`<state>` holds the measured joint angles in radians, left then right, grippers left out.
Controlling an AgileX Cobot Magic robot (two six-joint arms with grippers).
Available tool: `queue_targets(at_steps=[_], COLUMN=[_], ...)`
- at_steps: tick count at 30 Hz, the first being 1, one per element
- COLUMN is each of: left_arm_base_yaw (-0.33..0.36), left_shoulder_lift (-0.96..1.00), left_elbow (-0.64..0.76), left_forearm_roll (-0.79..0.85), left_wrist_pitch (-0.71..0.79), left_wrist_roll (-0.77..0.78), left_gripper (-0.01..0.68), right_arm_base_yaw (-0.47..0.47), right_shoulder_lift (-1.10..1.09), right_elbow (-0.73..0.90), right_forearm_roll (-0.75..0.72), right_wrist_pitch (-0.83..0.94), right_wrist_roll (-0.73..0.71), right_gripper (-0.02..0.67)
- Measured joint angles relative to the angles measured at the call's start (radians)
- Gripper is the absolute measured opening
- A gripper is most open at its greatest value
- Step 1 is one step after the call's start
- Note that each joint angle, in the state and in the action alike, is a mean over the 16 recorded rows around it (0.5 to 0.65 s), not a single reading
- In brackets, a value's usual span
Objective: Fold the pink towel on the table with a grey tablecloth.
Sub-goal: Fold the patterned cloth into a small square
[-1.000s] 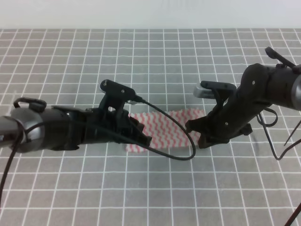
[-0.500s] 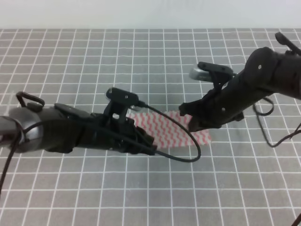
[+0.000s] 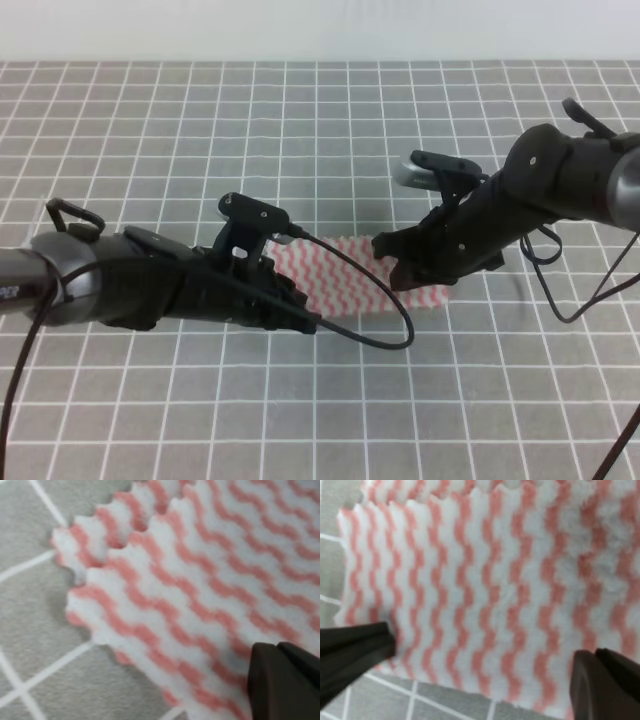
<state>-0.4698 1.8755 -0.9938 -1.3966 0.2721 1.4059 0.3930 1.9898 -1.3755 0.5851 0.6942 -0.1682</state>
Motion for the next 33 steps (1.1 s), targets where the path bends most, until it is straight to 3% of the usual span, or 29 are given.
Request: queue_targets(at_steps=[18, 33], left_arm_base_yaw=[0.012, 0.092], left_shoulder_lift=[-0.014, 0.069], left_elbow=[-0.081, -0.128], left_forearm_roll=[0.007, -0.048], left_wrist_pitch=[-0.069, 0.032], left_wrist_roll=[0.002, 0.004], left_gripper=[-0.001, -0.001], right_arm_base_yaw=[-0.01, -0.035], right_shoulder_lift=[0.01, 0.0], right_elbow=[-0.01, -0.072], right_forearm_roll=[-0.026, -0.028], right_wrist_pitch=[0.001, 0.042], right_wrist_roll=[0.003, 0.021], right_gripper=[-0.015, -0.01])
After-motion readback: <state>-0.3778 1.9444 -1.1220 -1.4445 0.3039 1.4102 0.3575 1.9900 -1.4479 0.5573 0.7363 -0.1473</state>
